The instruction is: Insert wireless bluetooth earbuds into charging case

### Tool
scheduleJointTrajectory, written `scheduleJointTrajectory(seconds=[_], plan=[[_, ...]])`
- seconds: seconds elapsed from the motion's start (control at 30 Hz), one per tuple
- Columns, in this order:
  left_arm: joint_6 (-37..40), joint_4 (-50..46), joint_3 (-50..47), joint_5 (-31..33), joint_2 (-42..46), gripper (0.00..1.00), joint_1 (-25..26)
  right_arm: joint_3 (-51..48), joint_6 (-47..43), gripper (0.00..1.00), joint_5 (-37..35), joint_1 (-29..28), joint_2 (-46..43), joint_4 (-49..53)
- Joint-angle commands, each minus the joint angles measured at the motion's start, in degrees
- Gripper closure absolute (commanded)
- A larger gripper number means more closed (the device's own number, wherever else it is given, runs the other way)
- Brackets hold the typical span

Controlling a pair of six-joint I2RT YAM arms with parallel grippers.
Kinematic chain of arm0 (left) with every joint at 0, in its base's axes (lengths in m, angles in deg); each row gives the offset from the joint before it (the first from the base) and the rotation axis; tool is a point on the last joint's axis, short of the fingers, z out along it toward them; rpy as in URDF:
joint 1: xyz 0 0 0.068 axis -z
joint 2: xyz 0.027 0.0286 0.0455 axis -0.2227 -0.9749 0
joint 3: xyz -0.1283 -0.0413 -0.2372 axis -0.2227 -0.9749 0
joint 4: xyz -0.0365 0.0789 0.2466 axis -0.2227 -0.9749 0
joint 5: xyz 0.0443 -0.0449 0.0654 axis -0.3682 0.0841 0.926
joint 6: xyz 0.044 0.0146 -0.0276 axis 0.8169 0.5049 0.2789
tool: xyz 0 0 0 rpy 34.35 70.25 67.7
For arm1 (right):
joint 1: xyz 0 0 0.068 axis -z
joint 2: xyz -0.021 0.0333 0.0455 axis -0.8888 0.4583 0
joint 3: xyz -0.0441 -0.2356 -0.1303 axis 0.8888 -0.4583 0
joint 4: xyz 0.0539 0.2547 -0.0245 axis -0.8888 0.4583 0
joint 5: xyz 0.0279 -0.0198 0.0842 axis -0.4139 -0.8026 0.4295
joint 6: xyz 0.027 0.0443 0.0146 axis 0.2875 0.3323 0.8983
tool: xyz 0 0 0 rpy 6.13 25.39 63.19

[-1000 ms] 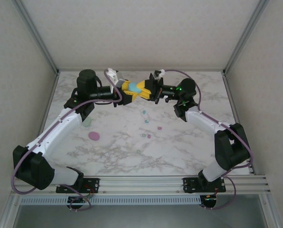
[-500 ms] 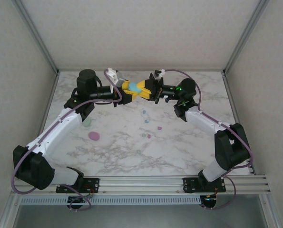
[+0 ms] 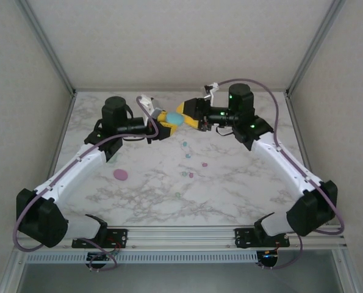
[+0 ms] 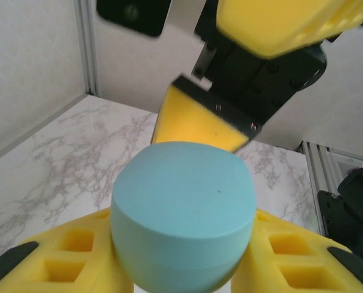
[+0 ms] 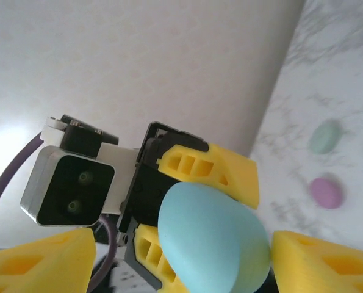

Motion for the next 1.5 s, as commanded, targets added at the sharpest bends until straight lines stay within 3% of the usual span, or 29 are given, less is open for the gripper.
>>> scheduleJointTrajectory(seconds=[0.0,0.1,0.23,0.37,0.53,1.07,1.23,1.47], plan=[[-3.13,6.71,-3.84,3.72,1.85,0.68,1.84,1.25,-21.45,0.23,-12.32,-0.32,-4.74,15.82],[-5.95,13.04,-7.09,5.62,2.14,0.69,3.83,-3.2,-31.68,0.25,-19.9,-0.61,-9.76,15.11],[-7.46,18.89,-10.22,8.99,2.49,0.7,6.67,-5.0,-44.27,0.29,-17.19,-0.76,-11.82,18.96],[-7.65,22.97,-12.02,11.05,2.51,0.71,8.58,-4.89,-49.82,0.29,-15.06,-1.68,-11.13,23.35],[-8.51,24.3,-12.16,10.9,1.89,0.72,9.4,-4.01,-50.36,0.27,-12.65,-1.95,-10.56,24.3],[-6.26,19.55,-10.71,8.24,2.67,0.72,10.02,-2.24,-44.63,0.27,-18.79,-1.9,-9.61,21.85],[-6.16,19.2,-10.33,7.8,3.01,0.73,10.11,-0.67,-43.76,0.27,-24.66,-1.9,-8.16,23.88],[-5.83,18.77,-10.39,7.63,3.02,0.73,10.1,-0.03,-40.73,0.26,-24.42,-1.9,-7.62,20.61]])
